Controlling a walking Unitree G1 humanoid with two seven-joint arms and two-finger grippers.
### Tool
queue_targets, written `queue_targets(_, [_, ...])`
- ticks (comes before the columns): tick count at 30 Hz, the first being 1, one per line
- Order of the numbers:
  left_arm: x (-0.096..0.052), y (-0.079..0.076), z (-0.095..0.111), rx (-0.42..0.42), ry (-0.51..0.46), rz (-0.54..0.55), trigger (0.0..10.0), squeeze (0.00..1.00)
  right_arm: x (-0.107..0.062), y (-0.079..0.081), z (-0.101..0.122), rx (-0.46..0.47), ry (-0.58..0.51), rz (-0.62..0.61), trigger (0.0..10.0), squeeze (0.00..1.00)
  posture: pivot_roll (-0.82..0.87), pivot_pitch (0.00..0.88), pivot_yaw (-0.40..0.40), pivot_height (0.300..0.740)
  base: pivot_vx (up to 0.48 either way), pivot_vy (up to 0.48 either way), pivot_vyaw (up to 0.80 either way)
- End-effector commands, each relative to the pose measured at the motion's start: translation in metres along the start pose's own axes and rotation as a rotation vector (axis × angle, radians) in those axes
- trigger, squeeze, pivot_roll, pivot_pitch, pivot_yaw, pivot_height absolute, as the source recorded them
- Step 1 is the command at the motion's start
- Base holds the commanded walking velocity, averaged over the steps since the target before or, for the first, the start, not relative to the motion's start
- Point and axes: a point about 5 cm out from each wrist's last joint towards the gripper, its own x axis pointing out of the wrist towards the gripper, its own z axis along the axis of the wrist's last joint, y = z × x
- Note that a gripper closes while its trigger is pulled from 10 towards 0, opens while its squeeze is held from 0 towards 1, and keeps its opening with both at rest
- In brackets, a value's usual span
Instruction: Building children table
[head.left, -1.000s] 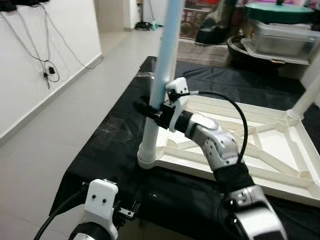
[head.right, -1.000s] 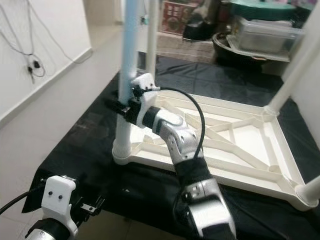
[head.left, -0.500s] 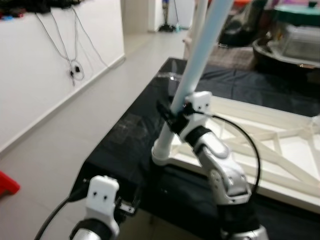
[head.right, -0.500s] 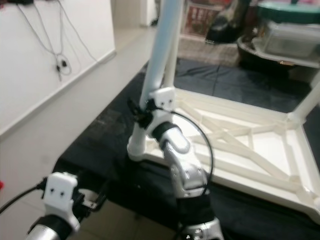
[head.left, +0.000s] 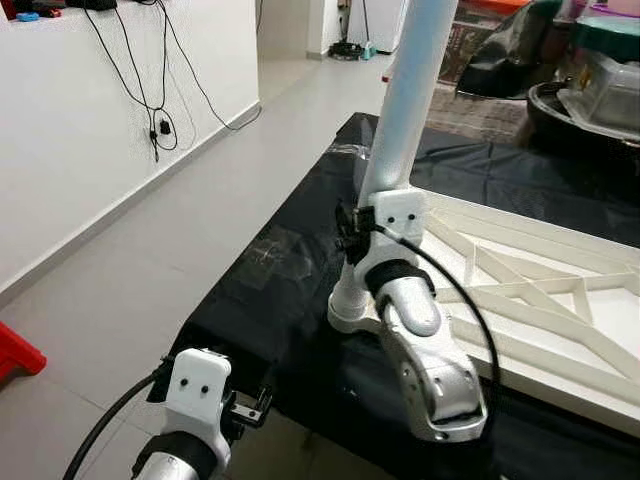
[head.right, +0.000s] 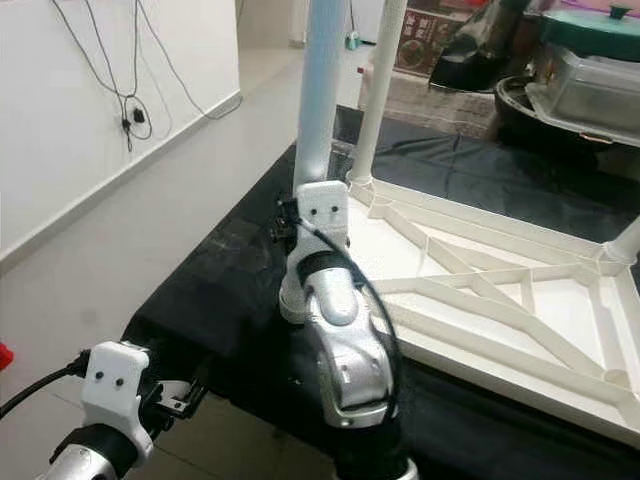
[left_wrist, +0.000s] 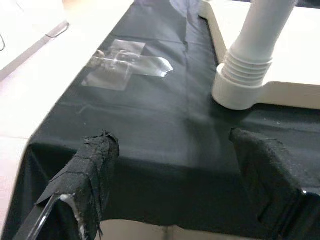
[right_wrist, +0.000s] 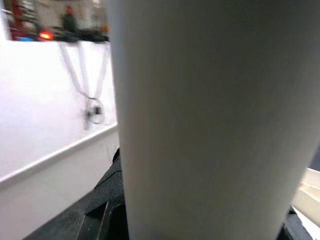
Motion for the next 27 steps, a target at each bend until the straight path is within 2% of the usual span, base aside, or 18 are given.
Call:
queue_targets(1, [0.000,0.000,-0.003,-0.004,0.011,-0.001,10.0,0.00,-0.001,-0.021,-0.028,-0.006,0.176,-0.224,10.0,0.00,0.11,0.109,-0.063,0.740,0.000,0.000,0.00])
queue_targets(5, [0.000,0.000,-0.004,-0.004,0.010,-0.001,10.0,0.00,-0.002,-0.019,-0.028,0.034,0.195,-0.248,10.0,0.00,0.11,0.106,-0.064,0.740,0.000,0.000,0.00])
queue_targets(12, [0.001,0.000,-0.005,0.000,0.009,-0.005,10.0,0.00,0.000,-0.014,-0.018,0.161,0.250,-0.405,10.0,0.00,0.11,0.092,-0.063,0.740,0.000,0.000,0.00])
queue_targets(16, [0.002,0.000,-0.005,0.001,0.007,-0.004,10.0,0.00,0.002,-0.012,-0.016,0.194,0.266,-0.417,10.0,0.00,0.11,0.090,-0.065,0.740,0.000,0.000,0.00])
queue_targets(17, [0.002,0.000,-0.005,0.000,0.006,-0.004,10.0,0.00,0.005,-0.010,-0.011,0.239,0.274,-0.417,10.0,0.00,0.11,0.088,-0.064,0.740,0.000,0.000,0.00])
queue_targets(24, [0.003,0.001,-0.005,0.004,0.005,-0.001,10.0,0.00,0.016,-0.010,0.002,0.360,0.268,-0.397,10.0,0.00,0.11,0.088,-0.068,0.740,0.000,0.000,0.00])
queue_targets(25, [0.003,0.001,-0.005,0.006,0.004,0.000,10.0,0.00,0.020,-0.012,0.009,0.401,0.254,-0.378,10.0,0.00,0.11,0.089,-0.064,0.740,0.000,0.000,0.00])
queue_targets(27, [0.004,0.002,-0.005,0.006,0.003,-0.001,10.0,0.00,0.025,-0.014,0.017,0.425,0.231,-0.364,10.0,0.00,0.11,0.088,-0.065,0.740,0.000,0.000,0.00])
